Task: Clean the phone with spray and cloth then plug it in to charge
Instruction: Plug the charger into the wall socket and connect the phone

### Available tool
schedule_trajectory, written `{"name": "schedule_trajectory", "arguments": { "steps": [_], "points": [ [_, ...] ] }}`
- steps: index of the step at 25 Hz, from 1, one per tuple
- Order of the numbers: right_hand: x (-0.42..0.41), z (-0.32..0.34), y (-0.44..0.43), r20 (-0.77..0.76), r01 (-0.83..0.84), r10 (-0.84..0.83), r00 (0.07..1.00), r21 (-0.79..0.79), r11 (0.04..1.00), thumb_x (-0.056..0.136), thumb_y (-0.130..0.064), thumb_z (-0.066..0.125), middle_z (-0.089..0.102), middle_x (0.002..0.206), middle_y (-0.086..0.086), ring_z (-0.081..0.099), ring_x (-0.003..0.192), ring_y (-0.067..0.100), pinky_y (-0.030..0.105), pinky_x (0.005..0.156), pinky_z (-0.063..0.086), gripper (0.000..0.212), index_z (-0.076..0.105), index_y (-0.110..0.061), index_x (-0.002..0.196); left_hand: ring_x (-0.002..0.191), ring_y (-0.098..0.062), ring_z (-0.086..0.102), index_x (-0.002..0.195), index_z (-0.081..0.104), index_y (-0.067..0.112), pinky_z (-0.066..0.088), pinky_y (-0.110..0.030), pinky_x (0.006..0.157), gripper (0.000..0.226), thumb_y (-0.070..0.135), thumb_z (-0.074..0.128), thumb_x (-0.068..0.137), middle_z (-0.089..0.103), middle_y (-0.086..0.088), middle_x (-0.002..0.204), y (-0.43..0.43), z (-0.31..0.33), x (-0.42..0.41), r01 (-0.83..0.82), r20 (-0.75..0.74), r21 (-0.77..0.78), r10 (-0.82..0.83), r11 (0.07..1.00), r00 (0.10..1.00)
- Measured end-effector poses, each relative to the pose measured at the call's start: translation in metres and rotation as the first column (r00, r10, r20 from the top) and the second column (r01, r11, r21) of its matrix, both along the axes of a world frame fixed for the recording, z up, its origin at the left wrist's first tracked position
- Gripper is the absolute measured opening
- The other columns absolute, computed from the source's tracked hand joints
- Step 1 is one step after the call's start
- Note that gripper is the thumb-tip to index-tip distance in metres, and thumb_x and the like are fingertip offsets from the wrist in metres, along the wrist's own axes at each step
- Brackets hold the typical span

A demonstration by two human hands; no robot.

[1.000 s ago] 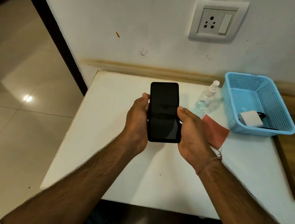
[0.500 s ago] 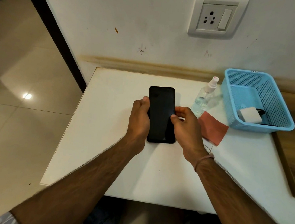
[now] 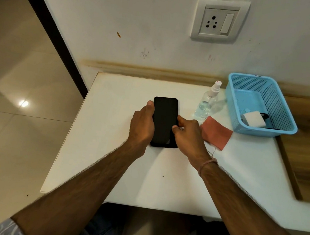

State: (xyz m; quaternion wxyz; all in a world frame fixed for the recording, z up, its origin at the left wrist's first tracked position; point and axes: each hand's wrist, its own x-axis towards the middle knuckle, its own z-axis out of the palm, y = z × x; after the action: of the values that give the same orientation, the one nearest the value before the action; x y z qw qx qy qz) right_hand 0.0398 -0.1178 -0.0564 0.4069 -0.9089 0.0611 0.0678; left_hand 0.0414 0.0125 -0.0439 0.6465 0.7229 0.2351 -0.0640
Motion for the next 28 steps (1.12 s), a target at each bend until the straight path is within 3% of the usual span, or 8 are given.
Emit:
{"name": "schedule_trajectory", "arguments": {
  "steps": [3, 5, 10, 13, 17, 20, 23, 28],
  "points": [
    [-0.006, 0.008, -0.002, -0.012, -0.055, 0.054, 0.998, -0.124, 0.991, 0.097, -0.024, 0.047, 0.049, 0.121, 0.014, 0.044, 0.114, 0.031, 0.036, 0.095, 0.042, 0.038, 0.05, -0.017, 0.134, 0.095, -0.001, 0.059, 0.142, 0.05, 0.013, 0.047, -0.019, 0.087, 0.052, 0.047, 0.039, 0.105, 0.061, 0.016, 0.102, -0.003, 0.004, -0.011, 0.046, 0.088, 0.114, -0.056, 0.992, 0.995],
    [-0.012, 0.017, -0.006, -0.056, -0.073, 0.073, 0.996, -0.009, 0.997, 0.096, -0.025, 0.049, 0.051, 0.123, 0.013, 0.047, 0.115, 0.029, 0.033, 0.093, 0.042, 0.038, 0.049, -0.017, 0.134, 0.085, 0.005, 0.056, 0.139, 0.052, 0.016, 0.043, -0.006, 0.066, 0.042, 0.039, 0.048, 0.104, 0.059, 0.023, 0.096, -0.006, 0.009, -0.019, 0.072, 0.122, 0.167, -0.093, 0.983, 0.988],
    [-0.025, 0.05, -0.056, 0.061, 0.093, -0.109, 0.992, 0.224, 0.97, 0.09, -0.02, 0.061, 0.066, 0.109, -0.002, 0.064, 0.099, 0.018, 0.024, 0.088, 0.049, 0.036, 0.057, -0.019, 0.125, 0.126, -0.021, 0.054, 0.137, 0.055, 0.019, 0.046, -0.04, 0.105, 0.042, 0.031, 0.063, 0.097, 0.058, -0.002, 0.14, -0.04, 0.027, -0.044, 0.164, 0.206, 0.365, -0.251, 0.916, 0.946],
    [-0.011, 0.08, -0.121, 0.223, 0.155, -0.194, 0.955, 0.181, 0.971, 0.086, -0.011, 0.061, 0.07, 0.09, 0.002, 0.07, 0.075, 0.022, 0.035, 0.077, 0.057, 0.021, 0.066, -0.015, 0.106, 0.103, -0.014, 0.064, 0.117, 0.067, 0.016, 0.047, -0.013, 0.079, 0.024, 0.025, 0.064, 0.094, 0.068, 0.004, 0.113, -0.09, 0.057, -0.039, 0.35, 0.3, 0.339, -0.453, 0.873, 0.839],
    [0.041, 0.106, -0.204, 0.265, 0.174, -0.081, 0.961, -0.351, 0.92, 0.084, -0.008, 0.059, 0.073, 0.1, 0.005, 0.067, 0.092, 0.026, 0.032, 0.088, 0.05, 0.021, 0.072, -0.018, 0.097, 0.097, -0.022, 0.064, 0.105, 0.068, 0.006, 0.05, -0.028, 0.08, 0.021, 0.02, 0.063, 0.091, 0.072, -0.006, 0.106, -0.168, 0.086, 0.011, 0.512, 0.207, 0.586, -0.728, 0.627, 0.654],
    [0.065, 0.101, -0.232, -0.04, -0.127, 0.148, 0.988, -0.755, 0.643, 0.081, -0.02, 0.065, 0.069, 0.109, -0.003, 0.06, 0.103, 0.024, 0.035, 0.091, 0.045, 0.027, 0.07, -0.032, 0.105, 0.101, -0.03, 0.062, 0.099, 0.063, 0.003, 0.044, -0.033, 0.068, 0.021, 0.022, 0.062, 0.088, 0.069, -0.015, 0.105, -0.212, 0.091, 0.049, 0.546, -0.024, 0.788, -0.871, 0.286, 0.491],
    [0.07, 0.082, -0.24, -0.152, -0.255, 0.238, 0.959, -0.829, 0.497, 0.073, -0.035, 0.072, 0.058, 0.095, -0.008, 0.05, 0.11, 0.026, 0.042, 0.088, 0.03, 0.03, 0.066, -0.039, 0.102, 0.091, -0.024, 0.057, 0.105, 0.058, 0.016, 0.044, -0.03, 0.067, 0.03, 0.032, 0.07, 0.083, 0.056, -0.005, 0.095, -0.232, 0.081, 0.075, 0.549, -0.259, 0.835, -0.855, 0.036, 0.45],
    [0.075, 0.058, -0.253, -0.031, -0.185, 0.311, 0.95, -0.86, 0.477, 0.069, -0.035, 0.071, 0.062, 0.101, -0.003, 0.042, 0.109, 0.027, 0.041, 0.074, 0.017, 0.007, 0.066, -0.034, 0.074, 0.08, -0.019, 0.051, 0.098, 0.044, 0.017, 0.035, -0.028, 0.053, 0.032, 0.032, 0.067, 0.082, 0.041, 0.002, 0.077, -0.243, 0.062, 0.092, 0.559, -0.366, 0.826, -0.822, -0.072, 0.436]
  ]
}}
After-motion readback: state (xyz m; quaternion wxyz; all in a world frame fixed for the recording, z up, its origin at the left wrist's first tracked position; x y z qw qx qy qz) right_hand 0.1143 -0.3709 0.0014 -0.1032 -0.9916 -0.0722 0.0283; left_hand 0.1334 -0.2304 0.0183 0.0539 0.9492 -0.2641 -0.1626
